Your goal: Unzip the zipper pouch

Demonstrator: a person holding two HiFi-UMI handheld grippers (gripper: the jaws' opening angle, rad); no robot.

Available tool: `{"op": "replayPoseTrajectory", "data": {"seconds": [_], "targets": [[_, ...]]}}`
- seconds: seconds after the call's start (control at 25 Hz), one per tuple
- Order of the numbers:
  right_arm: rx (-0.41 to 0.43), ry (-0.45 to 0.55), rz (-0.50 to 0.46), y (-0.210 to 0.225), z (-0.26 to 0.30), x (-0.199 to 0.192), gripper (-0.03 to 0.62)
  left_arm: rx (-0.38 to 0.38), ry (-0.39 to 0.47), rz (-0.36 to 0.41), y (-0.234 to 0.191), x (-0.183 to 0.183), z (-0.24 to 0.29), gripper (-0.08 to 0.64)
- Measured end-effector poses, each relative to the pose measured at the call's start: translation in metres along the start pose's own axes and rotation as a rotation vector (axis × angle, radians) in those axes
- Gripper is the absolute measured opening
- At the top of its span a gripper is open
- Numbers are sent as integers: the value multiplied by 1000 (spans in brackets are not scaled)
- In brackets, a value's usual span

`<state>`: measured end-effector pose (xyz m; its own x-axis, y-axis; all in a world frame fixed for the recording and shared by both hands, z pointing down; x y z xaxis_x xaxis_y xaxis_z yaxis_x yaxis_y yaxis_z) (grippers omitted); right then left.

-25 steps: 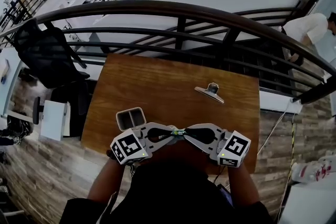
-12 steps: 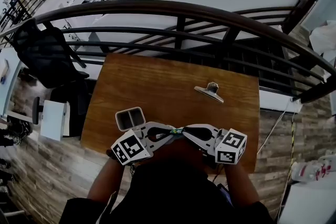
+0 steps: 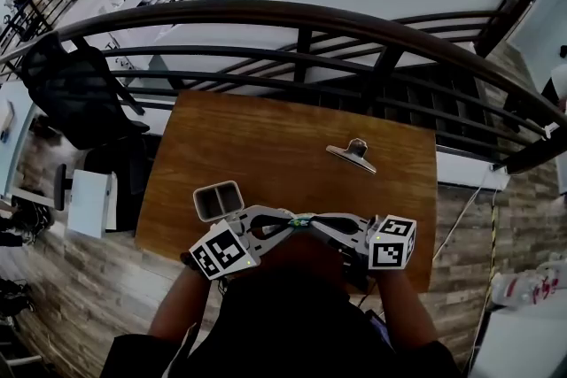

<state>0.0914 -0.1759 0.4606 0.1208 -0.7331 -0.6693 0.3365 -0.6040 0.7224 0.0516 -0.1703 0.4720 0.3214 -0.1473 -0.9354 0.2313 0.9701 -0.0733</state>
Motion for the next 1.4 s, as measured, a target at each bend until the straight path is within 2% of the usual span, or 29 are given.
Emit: {"op": "replayPoseTrajectory", "data": {"seconds": [0.44, 0.68, 0.88, 1.04, 1.2, 1.4], "targets": [[-63, -45, 15, 10, -13, -4, 11, 2, -36, 96, 8, 0, 10, 17], [-165, -113, -37, 11, -14, -5, 6, 8, -45, 98, 9, -2, 13, 17], [-184, -128, -17, 9, -14, -4, 6, 23, -37, 109, 10, 0, 11, 17], [-179, -103, -10, 8, -16, 0, 0, 33, -5, 89, 8, 5, 5, 17], [-204, -90, -33, 11, -21, 7, -2, 23, 58, 18, 4, 12, -6, 15], [-228, -109, -85, 12, -18, 10, 0, 41, 52, 23, 3, 13, -7, 15]]}}
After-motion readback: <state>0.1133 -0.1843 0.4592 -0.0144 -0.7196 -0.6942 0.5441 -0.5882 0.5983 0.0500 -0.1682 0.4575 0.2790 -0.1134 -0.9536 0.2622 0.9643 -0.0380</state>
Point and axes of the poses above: the fingertips, and each gripper's own axes: z forward along the fingers, y to its right, x out of its top, the point moved 1 cm from there along -z, backward along the fingers, and after that the axes turned 1 degree about x, right-handed, at the moved point
